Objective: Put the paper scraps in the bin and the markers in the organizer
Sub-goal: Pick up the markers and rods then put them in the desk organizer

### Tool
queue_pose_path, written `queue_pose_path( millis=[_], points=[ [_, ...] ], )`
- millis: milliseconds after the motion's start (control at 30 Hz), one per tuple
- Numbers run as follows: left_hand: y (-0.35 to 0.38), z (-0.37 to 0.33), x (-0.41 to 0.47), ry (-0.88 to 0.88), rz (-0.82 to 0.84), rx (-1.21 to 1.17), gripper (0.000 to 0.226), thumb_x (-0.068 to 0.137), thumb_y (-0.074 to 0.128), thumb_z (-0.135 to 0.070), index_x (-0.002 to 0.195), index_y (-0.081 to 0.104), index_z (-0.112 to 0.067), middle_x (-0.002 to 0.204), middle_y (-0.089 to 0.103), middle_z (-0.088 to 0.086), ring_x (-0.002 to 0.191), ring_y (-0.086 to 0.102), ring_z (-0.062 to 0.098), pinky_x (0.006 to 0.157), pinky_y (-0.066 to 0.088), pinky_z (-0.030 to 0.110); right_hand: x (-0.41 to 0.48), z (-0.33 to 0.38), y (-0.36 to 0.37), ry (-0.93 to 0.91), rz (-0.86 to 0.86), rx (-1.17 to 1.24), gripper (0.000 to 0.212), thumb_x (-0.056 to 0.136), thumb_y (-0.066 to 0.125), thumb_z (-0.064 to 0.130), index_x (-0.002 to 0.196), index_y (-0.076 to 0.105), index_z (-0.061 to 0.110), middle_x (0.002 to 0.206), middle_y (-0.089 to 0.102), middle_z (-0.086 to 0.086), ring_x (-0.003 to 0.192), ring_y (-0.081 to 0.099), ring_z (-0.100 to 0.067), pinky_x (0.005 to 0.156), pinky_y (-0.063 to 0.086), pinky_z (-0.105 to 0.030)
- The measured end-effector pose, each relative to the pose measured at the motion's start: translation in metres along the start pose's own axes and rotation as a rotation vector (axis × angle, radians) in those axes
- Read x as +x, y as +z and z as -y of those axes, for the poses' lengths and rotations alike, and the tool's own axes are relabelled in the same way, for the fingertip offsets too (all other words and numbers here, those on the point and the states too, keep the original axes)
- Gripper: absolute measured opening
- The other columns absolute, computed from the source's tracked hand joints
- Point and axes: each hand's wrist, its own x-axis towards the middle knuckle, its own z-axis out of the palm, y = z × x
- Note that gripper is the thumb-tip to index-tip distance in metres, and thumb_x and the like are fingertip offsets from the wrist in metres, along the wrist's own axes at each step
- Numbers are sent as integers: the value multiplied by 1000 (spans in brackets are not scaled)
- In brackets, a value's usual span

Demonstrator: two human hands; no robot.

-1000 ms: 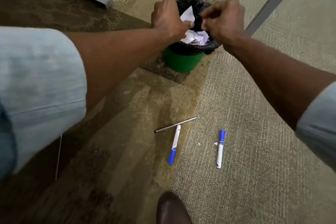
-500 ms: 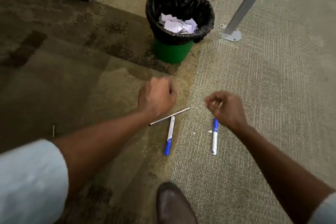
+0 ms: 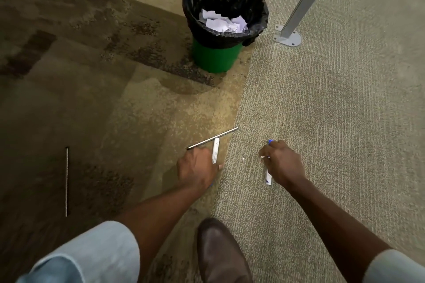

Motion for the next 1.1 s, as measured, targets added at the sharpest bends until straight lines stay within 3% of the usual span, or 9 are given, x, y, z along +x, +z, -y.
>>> queue_pose_path(
  millis=[100, 167, 233, 333, 467, 667, 767, 1033, 1100],
  points=[
    [2, 5, -1, -19, 25, -113, 38, 86, 71, -50, 106, 72, -17, 106, 75, 7, 104, 72, 32, 84, 56, 37, 1, -1, 2, 12, -45, 45, 9, 94, 70, 16, 94, 79, 20, 95, 72, 4, 94, 63, -21, 53, 29, -22],
    [2, 9, -2, -26, 54, -167, 32, 85, 66, -45, 99, 70, -17, 104, 73, 9, 101, 71, 35, 80, 55, 38, 1, -2, 2, 23, -41, 85, 8, 91, 73, 15, 91, 79, 20, 91, 73, 4, 92, 65, -21, 55, 42, -26],
    [1, 12, -4, -47, 67, -220, 42, 77, 57, -55, 90, 69, -16, 97, 73, 9, 94, 71, 36, 73, 53, 36, 2, 1, 2, 52, -40, 148, 10, 89, 74, 12, 91, 79, 21, 89, 75, 3, 84, 67, -19, 62, 56, -35],
    [1, 16, -8, -113, 54, -333, 67, 57, 41, -72, 77, 69, -15, 80, 72, 4, 80, 70, 31, 64, 50, 33, 1, 15, 7, 54, -63, 267, 13, 88, 77, 11, 97, 80, 20, 92, 78, 3, 70, 68, -12, 63, 58, -27],
    [3, 30, -10, -171, 61, -347, 47, 58, 63, -59, 82, 69, -20, 81, 73, -1, 80, 72, 26, 69, 60, 36, 0, 31, 16, 25, -77, 314, 11, 90, 77, 16, 99, 81, 20, 92, 76, 2, 68, 65, -10, 63, 52, -22],
    [5, 51, -10, -156, -10, -321, 36, 60, 67, -53, 79, 59, -22, 83, 72, -3, 81, 71, 29, 64, 53, 33, 6, 39, 20, 3, -82, 224, 10, 92, 75, 16, 96, 83, 20, 91, 76, -1, 64, 62, -13, 57, 50, -24],
    [7, 56, -7, -109, -13, -329, 34, 68, 71, -47, 85, 63, -18, 89, 73, 0, 87, 71, 30, 68, 55, 36, 5, 39, 20, -12, -81, 190, 8, 90, 77, 14, 85, 81, 18, 82, 72, -1, 63, 61, -14, 54, 48, -25],
    [1, 68, -6, -95, -43, -352, 31, 75, 74, -47, 80, 57, -21, 86, 68, -7, 82, 67, 18, 57, 34, 29, 7, 51, 22, -55, -34, 46, 10, 92, 70, 26, 90, 69, 17, 87, 64, 2, 75, 57, -15, 58, 56, -35],
    [-1, 73, -7, -102, -50, -363, 31, 75, 73, -47, 81, 58, -21, 84, 68, -8, 79, 65, 16, 56, 34, 30, 8, 56, 19, -50, -14, 46, 10, 91, 68, 29, 89, 66, 20, 88, 61, 5, 75, 55, -12, 56, 51, -29]
  ],
)
